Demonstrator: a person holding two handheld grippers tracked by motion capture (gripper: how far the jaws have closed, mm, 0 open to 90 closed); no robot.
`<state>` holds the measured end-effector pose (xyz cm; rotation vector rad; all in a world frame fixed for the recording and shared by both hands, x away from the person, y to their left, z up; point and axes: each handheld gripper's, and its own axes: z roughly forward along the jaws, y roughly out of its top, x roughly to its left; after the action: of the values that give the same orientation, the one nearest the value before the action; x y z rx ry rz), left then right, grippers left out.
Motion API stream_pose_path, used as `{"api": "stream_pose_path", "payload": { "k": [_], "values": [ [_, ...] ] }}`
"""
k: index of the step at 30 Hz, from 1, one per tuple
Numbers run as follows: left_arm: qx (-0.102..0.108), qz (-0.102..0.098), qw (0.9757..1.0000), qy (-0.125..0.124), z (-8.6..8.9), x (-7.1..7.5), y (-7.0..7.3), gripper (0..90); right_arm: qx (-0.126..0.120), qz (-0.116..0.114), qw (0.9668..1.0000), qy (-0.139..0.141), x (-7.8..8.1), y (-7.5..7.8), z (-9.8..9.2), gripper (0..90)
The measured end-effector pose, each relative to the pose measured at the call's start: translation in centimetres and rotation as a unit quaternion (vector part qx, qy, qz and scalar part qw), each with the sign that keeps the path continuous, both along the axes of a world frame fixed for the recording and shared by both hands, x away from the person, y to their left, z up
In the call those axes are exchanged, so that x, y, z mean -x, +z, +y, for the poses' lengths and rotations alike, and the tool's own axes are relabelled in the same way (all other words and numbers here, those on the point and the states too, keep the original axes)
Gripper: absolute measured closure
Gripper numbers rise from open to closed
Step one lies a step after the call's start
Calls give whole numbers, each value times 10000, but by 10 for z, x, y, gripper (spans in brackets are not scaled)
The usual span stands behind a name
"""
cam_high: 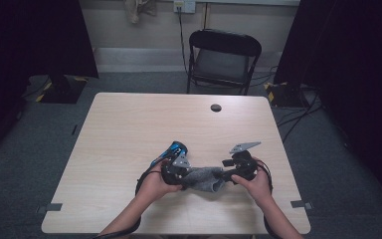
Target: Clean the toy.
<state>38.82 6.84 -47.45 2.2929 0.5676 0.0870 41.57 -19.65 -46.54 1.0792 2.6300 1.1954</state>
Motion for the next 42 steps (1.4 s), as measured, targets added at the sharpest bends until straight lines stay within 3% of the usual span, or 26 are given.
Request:
{"api": "stream_pose_path", "payload": {
  "k": [4,5,7,10,13,17,22,25,27,29,31,32,35,37,42],
  "values": [
    [82,49,10000,7,5,2,1,605,-51,13,9999,95,-1,1,0,260],
    [129,36,9999,10,5,2,2,558,-108,2,9999,132,-1,2,0,260],
    [209,-84,9997,8,4,0,4,367,-171,-85,9997,142,0,5,-1,259],
    [313,-301,9990,-59,1,-5,10,265,-212,-102,9997,109,-1,8,-3,259],
    [415,-521,9975,-247,-6,-9,14,233,-168,-105,9998,99,-1,9,-4,259],
    [348,-485,9967,-557,-20,-12,8,231,-157,-32,9999,60,-1,5,-6,258],
    [148,-276,9973,-668,-29,-11,-12,255,-163,-34,9999,37,0,3,-7,257],
    [49,-556,9961,-691,-28,-8,-18,380,-130,-52,9999,39,-1,3,-7,257],
    [14,-436,9976,-533,-25,-9,-14,602,-116,-63,9999,9,-2,5,-6,256],
    [-70,-321,9986,-409,-23,-10,-11,689,-98,-91,9999,-24,-3,6,-6,256],
    [-62,-240,9995,-174,-18,-10,-5,707,-103,-106,9999,-51,-5,7,-5,255],
    [86,-207,9997,-55,-15,-10,-2,710,-104,-118,9999,-66,-6,9,-5,256],
    [207,-107,9997,101,0,-9,14,713,-138,-152,9997,-90,-8,14,-3,251],
    [114,-144,9996,223,13,-10,24,712,-121,-215,9996,-98,-11,18,0,248],
    [256,-190,9978,589,49,-11,44,712,-58,-313,9995,-86,-17,28,11,246]
  ]
}}
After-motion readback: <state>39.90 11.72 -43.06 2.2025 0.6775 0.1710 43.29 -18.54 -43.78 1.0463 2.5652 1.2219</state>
